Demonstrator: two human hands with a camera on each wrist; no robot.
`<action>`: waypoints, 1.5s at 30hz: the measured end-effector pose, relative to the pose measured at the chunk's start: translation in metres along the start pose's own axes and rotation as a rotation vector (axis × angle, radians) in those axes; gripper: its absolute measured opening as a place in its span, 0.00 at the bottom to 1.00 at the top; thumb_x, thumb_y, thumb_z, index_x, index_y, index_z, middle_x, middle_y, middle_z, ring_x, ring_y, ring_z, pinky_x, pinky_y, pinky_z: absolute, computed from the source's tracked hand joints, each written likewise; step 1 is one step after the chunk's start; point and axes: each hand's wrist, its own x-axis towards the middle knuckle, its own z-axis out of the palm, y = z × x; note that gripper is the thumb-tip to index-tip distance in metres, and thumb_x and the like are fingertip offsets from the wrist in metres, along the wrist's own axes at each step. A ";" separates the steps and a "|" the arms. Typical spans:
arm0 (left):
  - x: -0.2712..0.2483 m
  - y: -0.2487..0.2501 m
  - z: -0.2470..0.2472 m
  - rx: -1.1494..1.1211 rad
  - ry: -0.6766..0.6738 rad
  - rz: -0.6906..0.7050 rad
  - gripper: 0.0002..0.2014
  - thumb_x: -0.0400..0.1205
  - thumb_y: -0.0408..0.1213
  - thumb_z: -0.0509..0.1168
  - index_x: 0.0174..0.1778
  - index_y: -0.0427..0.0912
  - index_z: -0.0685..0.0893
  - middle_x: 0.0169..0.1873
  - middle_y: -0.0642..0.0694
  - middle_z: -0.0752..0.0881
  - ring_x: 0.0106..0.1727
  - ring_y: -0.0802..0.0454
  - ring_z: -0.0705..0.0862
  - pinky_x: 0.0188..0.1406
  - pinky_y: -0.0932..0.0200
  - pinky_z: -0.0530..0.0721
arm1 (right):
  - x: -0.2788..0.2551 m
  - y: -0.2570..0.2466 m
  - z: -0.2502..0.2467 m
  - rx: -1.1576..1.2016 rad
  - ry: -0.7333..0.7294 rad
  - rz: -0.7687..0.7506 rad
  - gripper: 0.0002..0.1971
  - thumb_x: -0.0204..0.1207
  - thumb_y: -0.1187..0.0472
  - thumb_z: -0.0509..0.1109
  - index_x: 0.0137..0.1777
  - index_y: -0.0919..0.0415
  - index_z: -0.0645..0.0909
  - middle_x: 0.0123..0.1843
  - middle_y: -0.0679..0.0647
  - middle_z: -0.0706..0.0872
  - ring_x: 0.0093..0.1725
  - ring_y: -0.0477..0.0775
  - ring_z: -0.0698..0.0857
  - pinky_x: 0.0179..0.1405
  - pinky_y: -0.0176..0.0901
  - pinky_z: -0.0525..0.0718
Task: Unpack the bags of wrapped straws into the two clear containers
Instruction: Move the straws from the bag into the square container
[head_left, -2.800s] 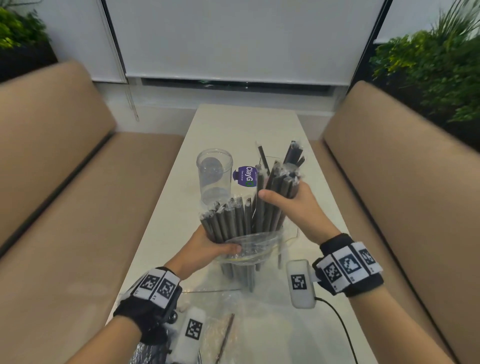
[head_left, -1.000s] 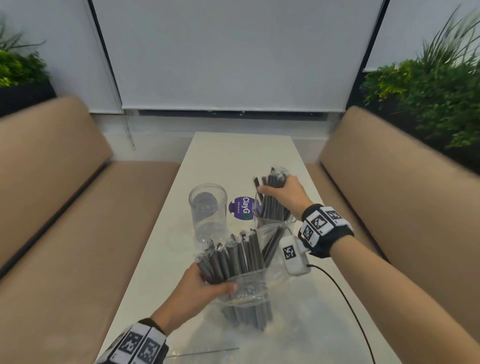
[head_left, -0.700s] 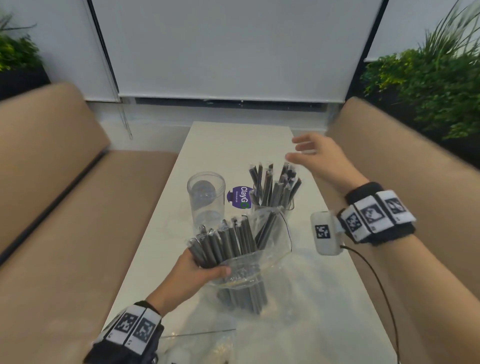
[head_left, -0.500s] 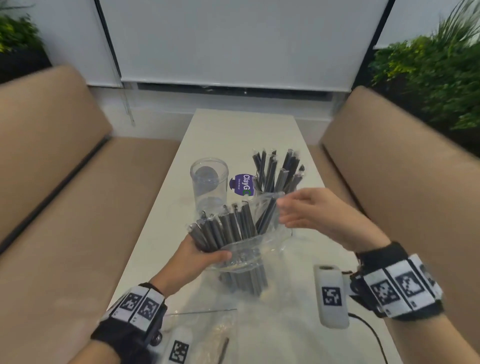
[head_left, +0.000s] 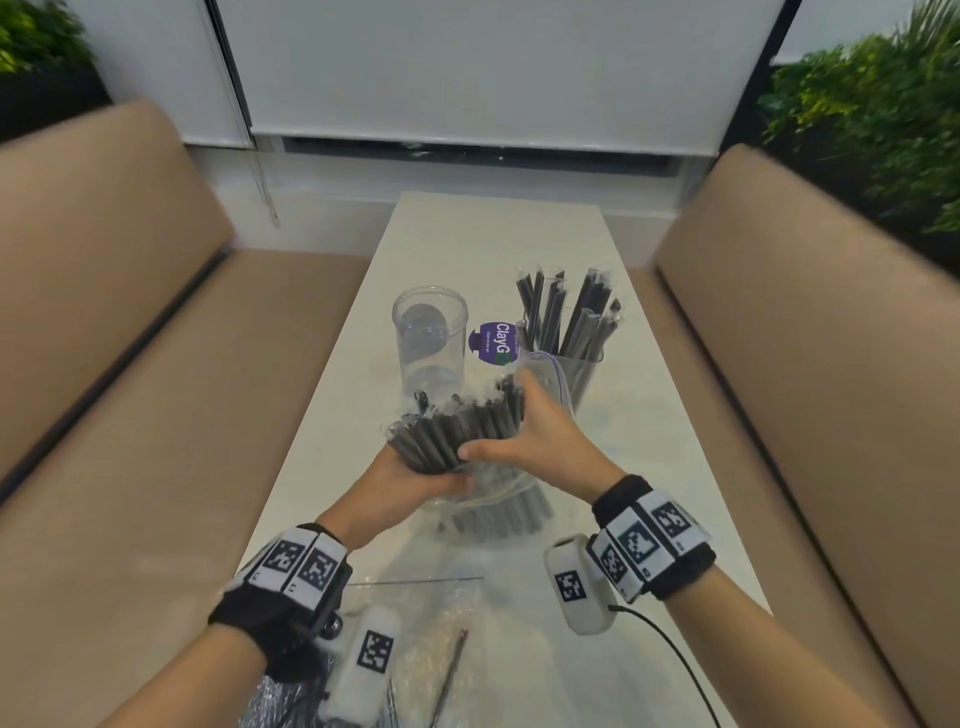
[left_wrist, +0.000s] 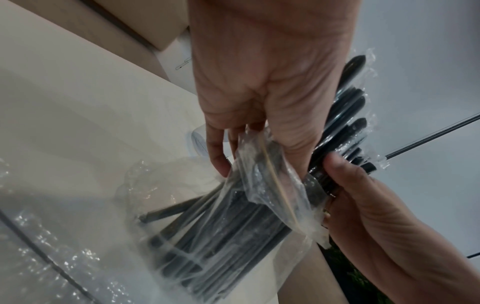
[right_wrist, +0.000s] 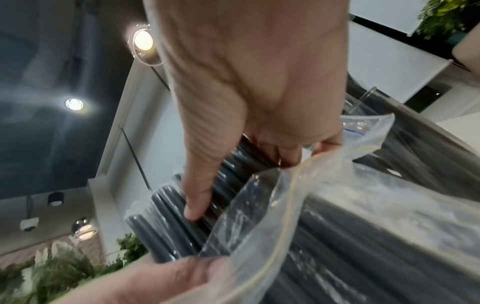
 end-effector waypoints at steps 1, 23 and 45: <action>0.000 0.000 0.000 0.005 -0.002 -0.004 0.23 0.74 0.21 0.74 0.60 0.50 0.86 0.45 0.61 0.93 0.48 0.70 0.89 0.40 0.76 0.83 | -0.001 -0.001 0.002 0.004 0.022 -0.016 0.32 0.62 0.51 0.85 0.62 0.57 0.74 0.56 0.49 0.86 0.56 0.50 0.86 0.59 0.54 0.84; 0.014 -0.001 -0.001 0.051 0.019 -0.054 0.22 0.73 0.26 0.77 0.61 0.45 0.84 0.48 0.50 0.88 0.41 0.71 0.86 0.41 0.76 0.82 | 0.022 -0.081 -0.115 0.541 0.423 -0.156 0.01 0.80 0.67 0.69 0.46 0.63 0.80 0.41 0.58 0.90 0.44 0.57 0.91 0.51 0.53 0.91; 0.006 -0.002 -0.001 -0.045 0.021 -0.091 0.20 0.73 0.23 0.75 0.58 0.44 0.85 0.46 0.48 0.87 0.41 0.69 0.87 0.38 0.75 0.82 | 0.098 -0.046 -0.130 0.370 0.916 -0.098 0.10 0.77 0.60 0.73 0.57 0.59 0.79 0.43 0.42 0.84 0.46 0.46 0.85 0.46 0.32 0.84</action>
